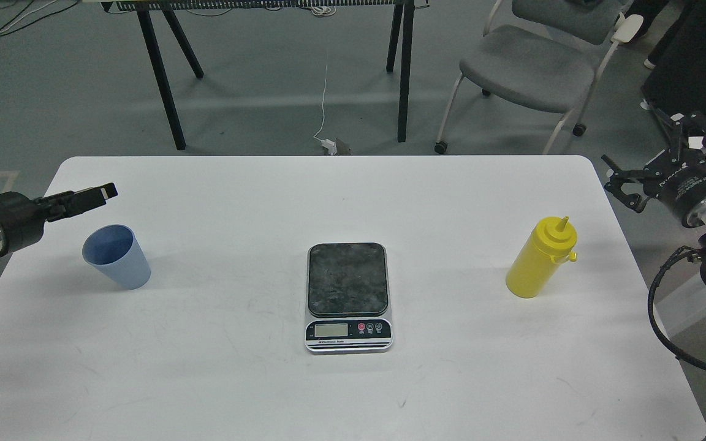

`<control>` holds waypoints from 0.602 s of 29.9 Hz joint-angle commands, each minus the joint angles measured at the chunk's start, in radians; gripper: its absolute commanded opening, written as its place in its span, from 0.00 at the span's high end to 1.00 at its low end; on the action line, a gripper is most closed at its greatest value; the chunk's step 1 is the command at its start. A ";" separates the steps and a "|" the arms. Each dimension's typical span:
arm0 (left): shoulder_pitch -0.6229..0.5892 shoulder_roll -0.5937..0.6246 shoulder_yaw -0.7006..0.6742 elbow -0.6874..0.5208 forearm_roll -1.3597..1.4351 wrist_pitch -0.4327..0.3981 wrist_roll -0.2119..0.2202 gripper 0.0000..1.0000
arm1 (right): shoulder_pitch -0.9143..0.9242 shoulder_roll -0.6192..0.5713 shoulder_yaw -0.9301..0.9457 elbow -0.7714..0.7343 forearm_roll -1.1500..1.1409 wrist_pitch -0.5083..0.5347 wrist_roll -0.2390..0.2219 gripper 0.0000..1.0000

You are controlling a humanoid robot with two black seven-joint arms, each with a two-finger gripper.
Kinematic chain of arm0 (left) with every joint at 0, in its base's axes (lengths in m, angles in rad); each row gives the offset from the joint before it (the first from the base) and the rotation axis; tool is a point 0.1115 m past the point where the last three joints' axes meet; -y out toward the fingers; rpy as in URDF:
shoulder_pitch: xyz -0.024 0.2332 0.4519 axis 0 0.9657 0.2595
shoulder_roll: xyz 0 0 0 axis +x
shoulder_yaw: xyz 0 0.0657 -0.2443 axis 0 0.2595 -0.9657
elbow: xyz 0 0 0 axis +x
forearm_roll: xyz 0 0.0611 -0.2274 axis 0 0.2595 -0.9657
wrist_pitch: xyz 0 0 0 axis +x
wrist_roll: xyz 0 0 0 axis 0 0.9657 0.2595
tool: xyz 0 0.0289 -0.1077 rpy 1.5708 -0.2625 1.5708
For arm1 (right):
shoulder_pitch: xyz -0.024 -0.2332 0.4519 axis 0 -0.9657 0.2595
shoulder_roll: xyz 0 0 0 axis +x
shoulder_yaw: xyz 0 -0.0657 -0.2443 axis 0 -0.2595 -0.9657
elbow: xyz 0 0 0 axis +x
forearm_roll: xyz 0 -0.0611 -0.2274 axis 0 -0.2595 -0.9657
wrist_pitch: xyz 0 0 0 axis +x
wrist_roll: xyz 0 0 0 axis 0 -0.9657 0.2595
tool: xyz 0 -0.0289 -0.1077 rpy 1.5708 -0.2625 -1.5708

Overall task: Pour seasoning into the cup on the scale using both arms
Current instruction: 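Grasp the blue cup with the left gripper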

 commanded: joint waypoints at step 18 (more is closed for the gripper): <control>0.094 -0.068 0.047 0.106 0.021 0.077 0.000 0.01 | -0.006 0.016 -0.001 -0.001 0.000 0.000 0.000 0.01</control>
